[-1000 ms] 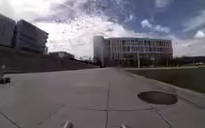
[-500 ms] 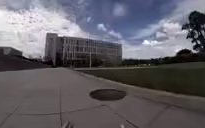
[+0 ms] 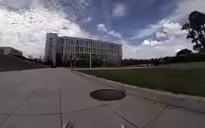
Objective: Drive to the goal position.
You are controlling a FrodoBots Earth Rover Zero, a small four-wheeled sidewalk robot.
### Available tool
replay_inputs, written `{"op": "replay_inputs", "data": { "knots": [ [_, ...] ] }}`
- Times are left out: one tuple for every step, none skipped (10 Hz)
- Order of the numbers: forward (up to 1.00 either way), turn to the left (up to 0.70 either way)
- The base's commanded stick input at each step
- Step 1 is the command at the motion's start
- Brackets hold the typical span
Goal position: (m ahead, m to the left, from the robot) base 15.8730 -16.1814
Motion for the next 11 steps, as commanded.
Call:
{"op": "replay_inputs", "data": {
  "knots": [
    [0.04, 0.11],
    [0.04, 0.11],
    [0.04, 0.09],
    [0.04, 0.06],
    [0.04, 0.06],
    [0.04, 0.06],
    [0.04, -0.06],
    [0.04, -0.37],
    [0.04, -0.68],
    [0.04, -0.59],
    [0.04, -0.33]
  ]
}}
